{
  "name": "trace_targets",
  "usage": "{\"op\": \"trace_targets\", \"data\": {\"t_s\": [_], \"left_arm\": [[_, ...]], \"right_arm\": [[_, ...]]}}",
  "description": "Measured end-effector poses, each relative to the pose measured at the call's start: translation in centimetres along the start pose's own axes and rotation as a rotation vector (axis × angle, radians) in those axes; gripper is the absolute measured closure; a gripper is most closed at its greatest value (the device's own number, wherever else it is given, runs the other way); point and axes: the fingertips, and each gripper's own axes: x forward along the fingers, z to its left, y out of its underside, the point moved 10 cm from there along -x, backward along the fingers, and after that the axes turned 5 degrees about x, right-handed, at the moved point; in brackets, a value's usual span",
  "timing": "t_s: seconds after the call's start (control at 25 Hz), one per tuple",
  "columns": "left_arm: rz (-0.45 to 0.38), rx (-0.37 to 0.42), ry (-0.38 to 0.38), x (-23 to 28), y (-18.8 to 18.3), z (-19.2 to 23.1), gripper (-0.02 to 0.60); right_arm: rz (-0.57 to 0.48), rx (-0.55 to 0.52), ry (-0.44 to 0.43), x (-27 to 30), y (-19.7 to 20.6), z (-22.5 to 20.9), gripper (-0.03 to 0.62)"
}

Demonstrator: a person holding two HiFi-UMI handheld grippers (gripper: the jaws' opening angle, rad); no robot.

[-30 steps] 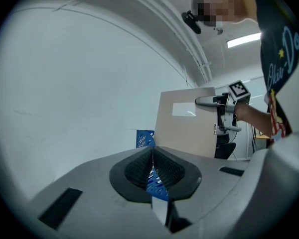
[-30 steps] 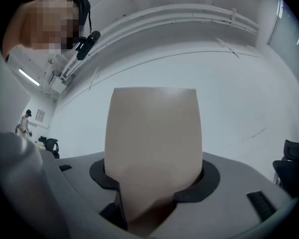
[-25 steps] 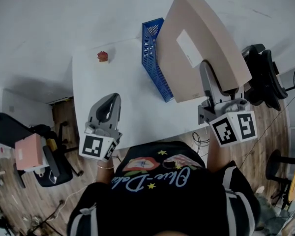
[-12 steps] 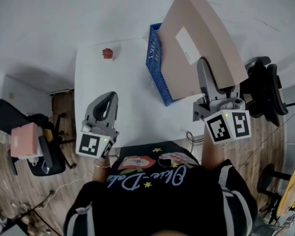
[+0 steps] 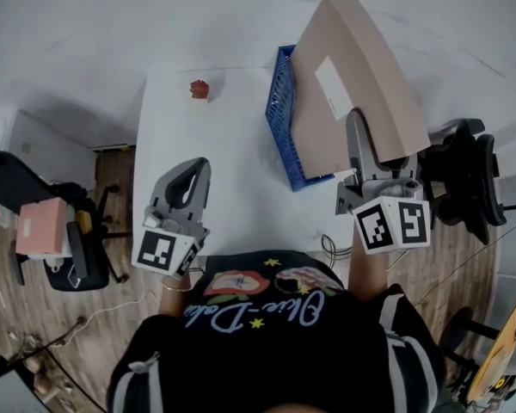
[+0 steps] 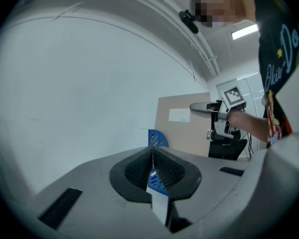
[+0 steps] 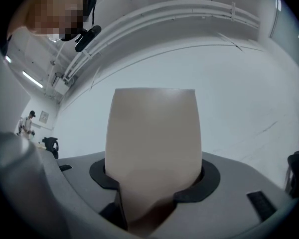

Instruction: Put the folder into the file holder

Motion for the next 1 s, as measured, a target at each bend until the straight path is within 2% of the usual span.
{"op": "trace_targets", "data": {"t_s": [0.16,0.44,0.68,1.0], "left_arm": [[-0.002,0.023,0.007,0.2,0.0,0.0,0.577],[0.023,0.010,0.008,-0.1,0.1,-0.4,0.577],[0.037,0.019,-0.012,-0.8,0.4,0.1,0.577],[0.041,-0.009,-0.043,-1.3,0.4,0.3,0.577]], "right_arm": [[0.003,-0.001,0.002,0.0,0.9,-0.2,0.332],[0.019,-0.009,0.000,-0.1,2.3,-0.2,0.332],[0.048,-0.011,0.006,0.1,3.6,-0.4,0.332],[0.098,-0.024,0.000,0.7,5.3,-0.6,0.332]]}}
